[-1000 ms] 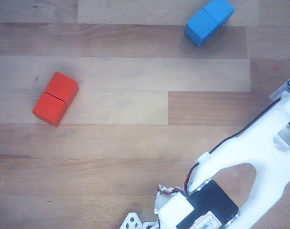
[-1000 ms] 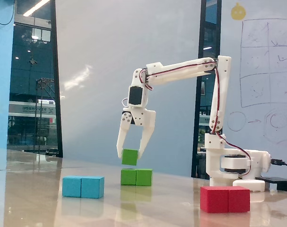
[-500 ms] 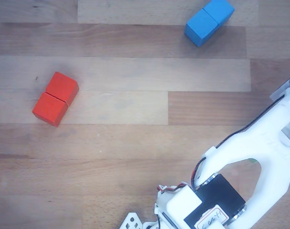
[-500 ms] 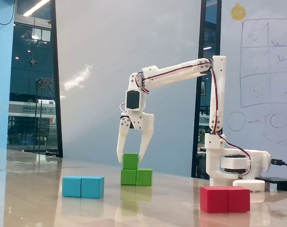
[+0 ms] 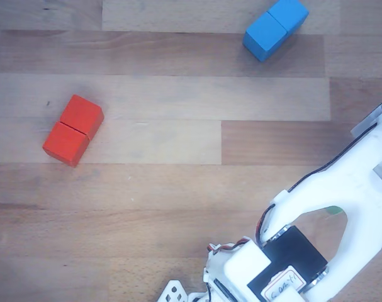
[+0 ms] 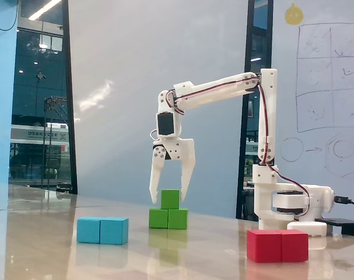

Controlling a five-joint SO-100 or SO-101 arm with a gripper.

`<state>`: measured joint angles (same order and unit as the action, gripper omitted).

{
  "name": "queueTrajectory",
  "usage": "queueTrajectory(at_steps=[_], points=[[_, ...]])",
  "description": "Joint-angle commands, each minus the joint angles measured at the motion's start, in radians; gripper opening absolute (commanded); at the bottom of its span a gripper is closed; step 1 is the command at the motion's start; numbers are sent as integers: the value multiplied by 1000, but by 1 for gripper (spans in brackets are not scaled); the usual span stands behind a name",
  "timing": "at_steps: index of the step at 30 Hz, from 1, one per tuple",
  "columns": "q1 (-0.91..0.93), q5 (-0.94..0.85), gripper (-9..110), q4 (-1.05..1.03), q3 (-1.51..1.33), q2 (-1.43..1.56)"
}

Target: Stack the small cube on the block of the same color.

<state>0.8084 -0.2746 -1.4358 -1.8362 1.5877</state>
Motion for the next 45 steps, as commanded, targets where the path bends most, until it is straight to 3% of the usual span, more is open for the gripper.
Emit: queueTrajectory(at_steps=[1,10,25,30,37,45], points=[[2,-9,29,-15,49,15],[-41,-6,34,-12,64,34],[-555,12,34,-8,63,35],[-683,110,34,110,25,132],[-810,291,34,390,-296,379],[-821,324,34,557,-746,807]])
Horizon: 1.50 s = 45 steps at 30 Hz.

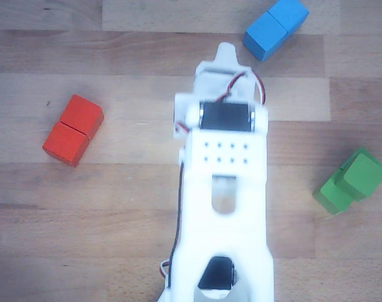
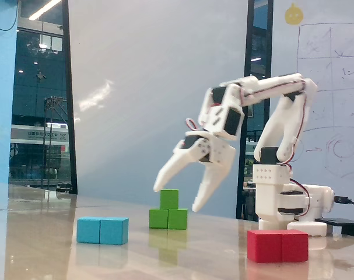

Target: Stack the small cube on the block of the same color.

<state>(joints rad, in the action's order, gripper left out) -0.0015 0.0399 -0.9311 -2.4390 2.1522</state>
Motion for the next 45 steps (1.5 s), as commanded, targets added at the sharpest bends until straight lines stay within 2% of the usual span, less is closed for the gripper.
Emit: queueTrajectory(at_steps=[1,5,18,25,45], points=[[-15,8,34,52,-193,296],[-18,6,31,25,-356,495],[-11,-17,-1,-268,-565,1063],[-8,-57,0,-368,-607,1293],[-8,-55,0,-373,-607,1296]])
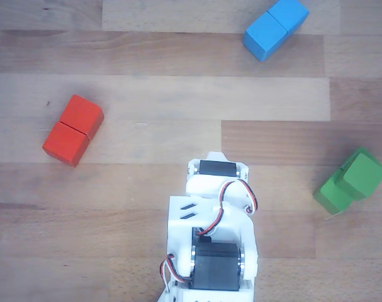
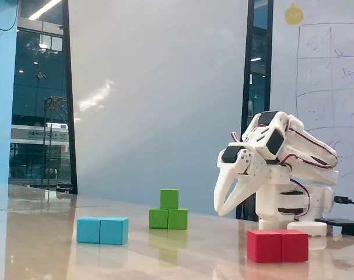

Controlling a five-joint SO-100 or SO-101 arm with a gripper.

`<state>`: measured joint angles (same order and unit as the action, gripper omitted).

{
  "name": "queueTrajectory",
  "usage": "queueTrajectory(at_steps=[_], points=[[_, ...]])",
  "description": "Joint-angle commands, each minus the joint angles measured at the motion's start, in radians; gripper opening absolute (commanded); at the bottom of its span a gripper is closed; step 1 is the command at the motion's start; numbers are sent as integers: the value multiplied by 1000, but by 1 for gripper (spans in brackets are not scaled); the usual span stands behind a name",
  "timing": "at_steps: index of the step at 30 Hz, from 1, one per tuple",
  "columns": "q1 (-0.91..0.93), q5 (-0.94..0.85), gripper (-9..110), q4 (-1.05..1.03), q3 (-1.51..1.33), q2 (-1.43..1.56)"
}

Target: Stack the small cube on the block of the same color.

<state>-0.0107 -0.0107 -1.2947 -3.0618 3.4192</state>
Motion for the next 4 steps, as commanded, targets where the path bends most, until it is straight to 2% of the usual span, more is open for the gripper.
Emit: queueTrajectory(at_steps=[1,4], points=[[2,-5,0,-9,15,29],[2,-5,0,-11,15,29]])
